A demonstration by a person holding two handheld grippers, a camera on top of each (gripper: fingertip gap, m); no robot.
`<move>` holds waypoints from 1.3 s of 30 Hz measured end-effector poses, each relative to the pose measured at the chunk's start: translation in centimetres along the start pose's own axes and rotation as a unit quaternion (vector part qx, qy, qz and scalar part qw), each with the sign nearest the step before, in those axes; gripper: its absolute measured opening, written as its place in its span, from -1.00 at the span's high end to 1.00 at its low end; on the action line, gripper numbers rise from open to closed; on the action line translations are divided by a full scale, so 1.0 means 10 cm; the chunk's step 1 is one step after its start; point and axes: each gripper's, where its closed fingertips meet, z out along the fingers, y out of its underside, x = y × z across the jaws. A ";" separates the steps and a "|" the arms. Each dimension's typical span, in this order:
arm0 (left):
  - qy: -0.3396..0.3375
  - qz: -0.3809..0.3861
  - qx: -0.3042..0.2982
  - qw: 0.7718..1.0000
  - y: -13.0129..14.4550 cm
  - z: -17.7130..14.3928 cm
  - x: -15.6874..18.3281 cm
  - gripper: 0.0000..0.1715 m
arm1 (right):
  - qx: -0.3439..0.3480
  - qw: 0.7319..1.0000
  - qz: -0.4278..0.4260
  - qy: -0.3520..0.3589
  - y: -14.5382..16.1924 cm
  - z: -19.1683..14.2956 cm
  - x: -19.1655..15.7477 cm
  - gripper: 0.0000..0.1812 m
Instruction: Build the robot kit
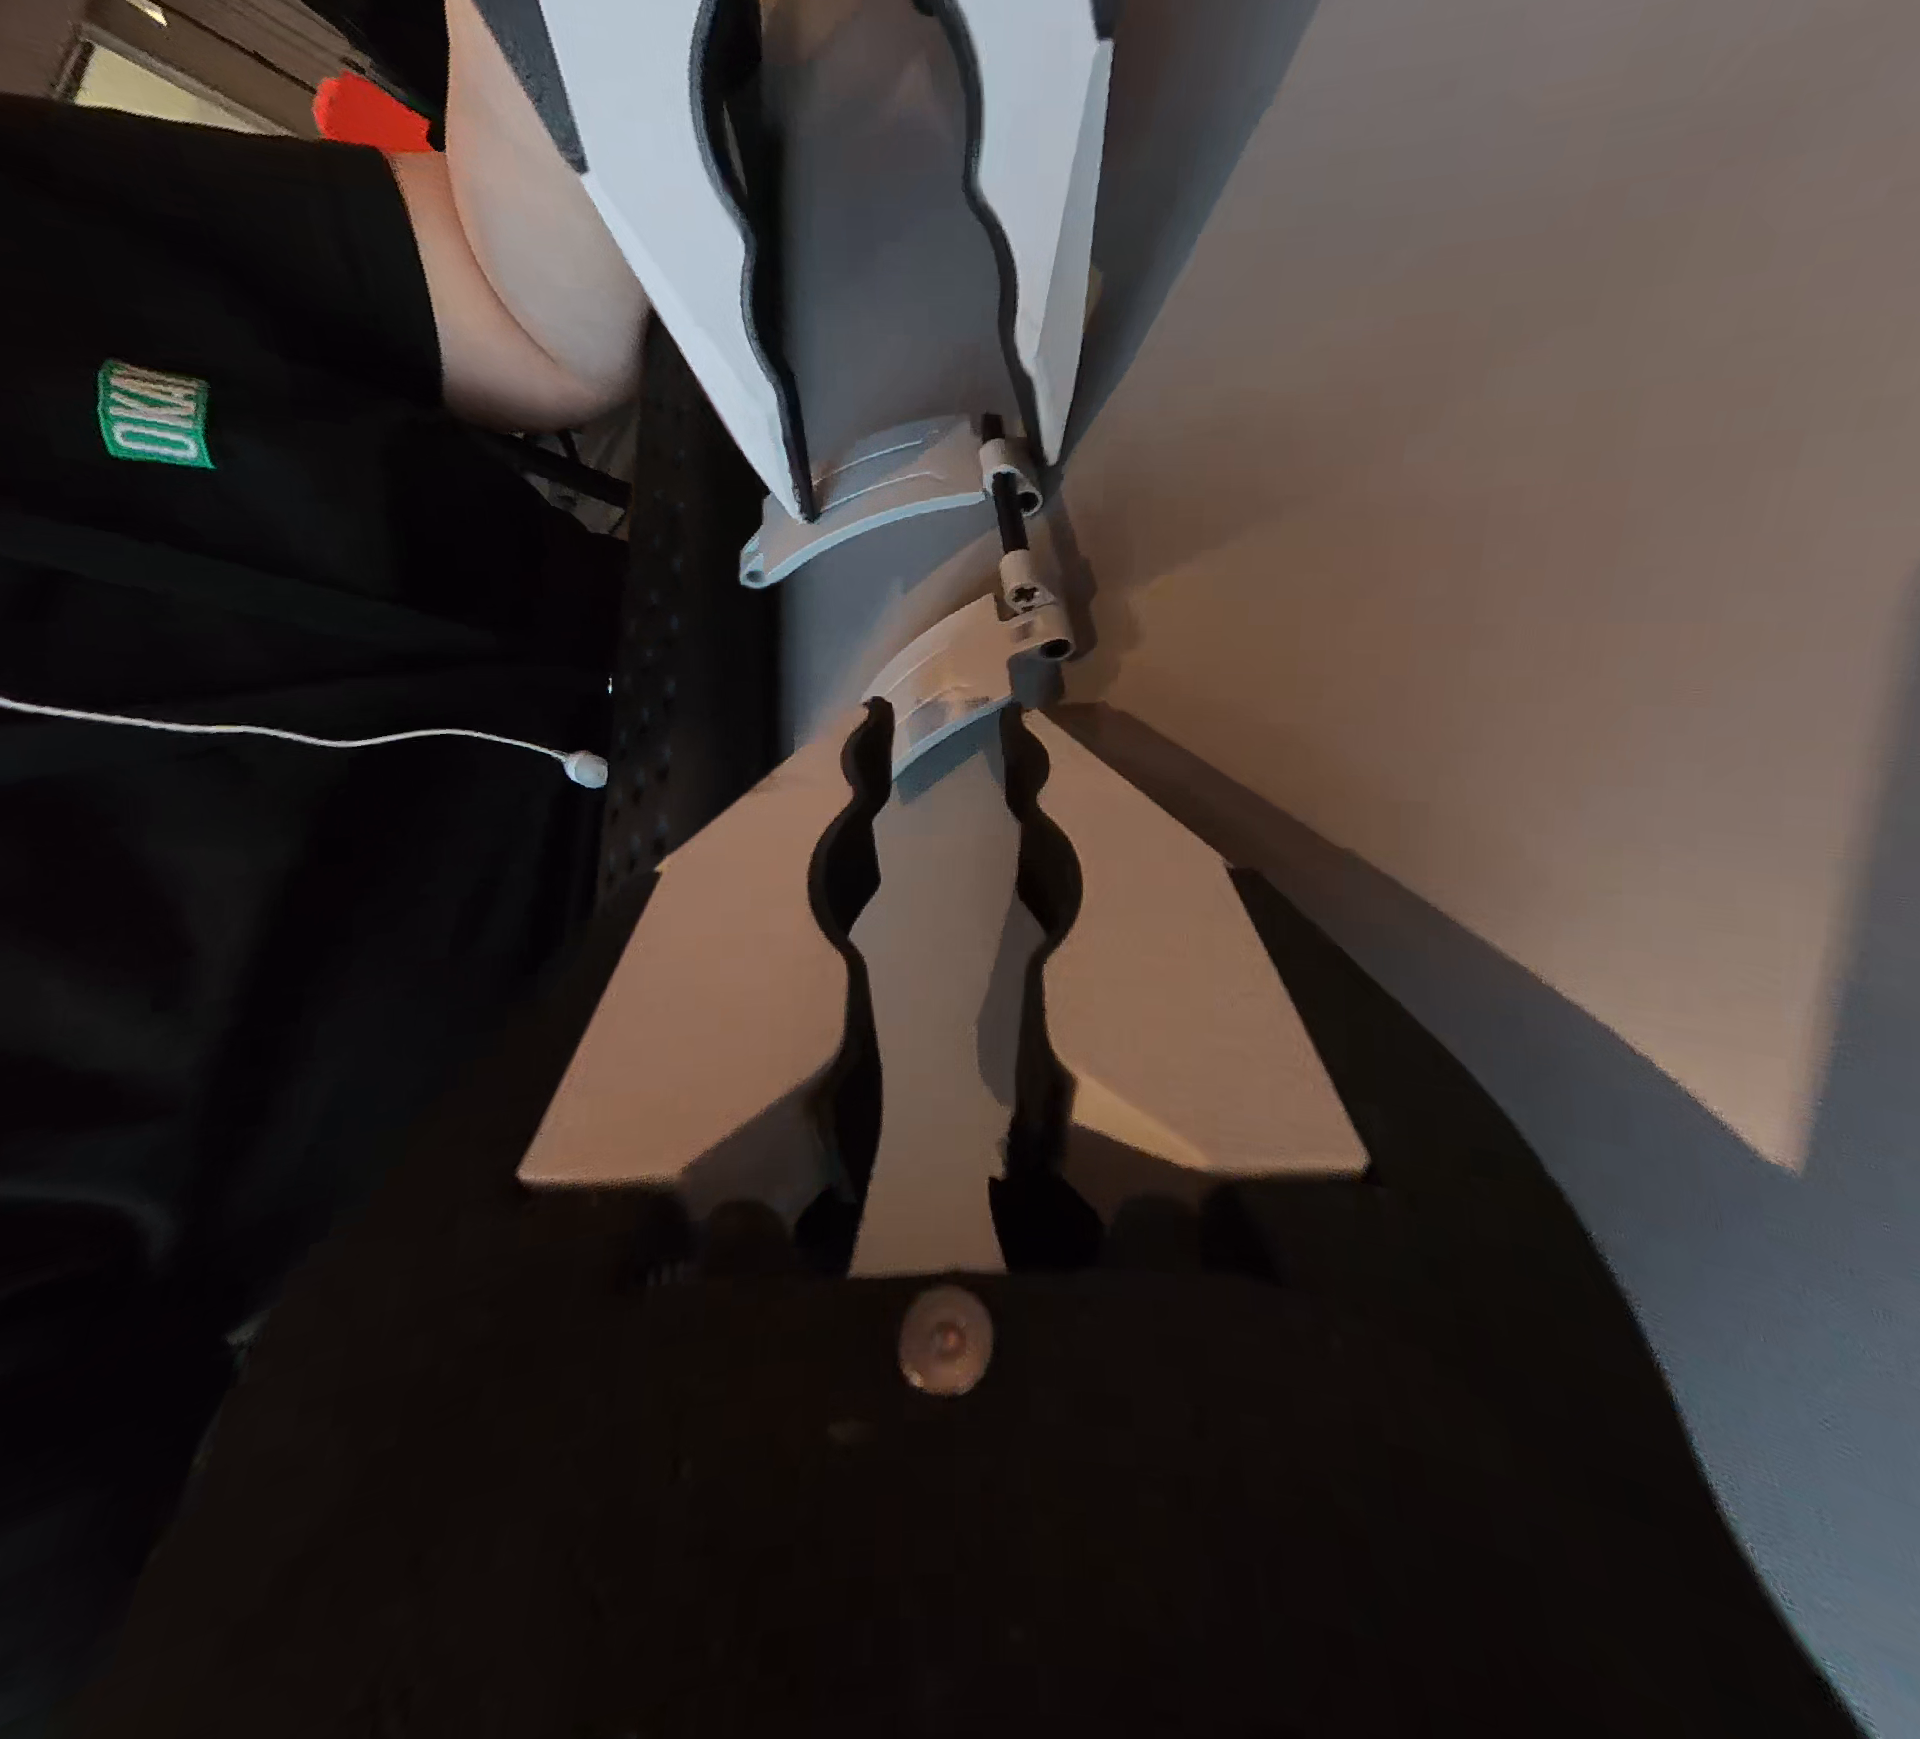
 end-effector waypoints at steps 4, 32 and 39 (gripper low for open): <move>0.002 0.003 -0.005 1.000 0.01 0.02 0.02 0.50 | 0.012 0.999 0.029 -0.006 -0.05 0.03 0.01 0.86; 0.137 0.001 0.240 0.961 -0.60 -0.63 0.17 0.75 | 0.258 0.951 -0.166 0.049 -0.83 -0.63 -0.28 1.00; 0.034 0.021 0.223 0.974 -0.61 -0.61 0.04 1.00 | 0.236 0.877 -0.320 0.268 -0.92 -0.75 -0.09 0.68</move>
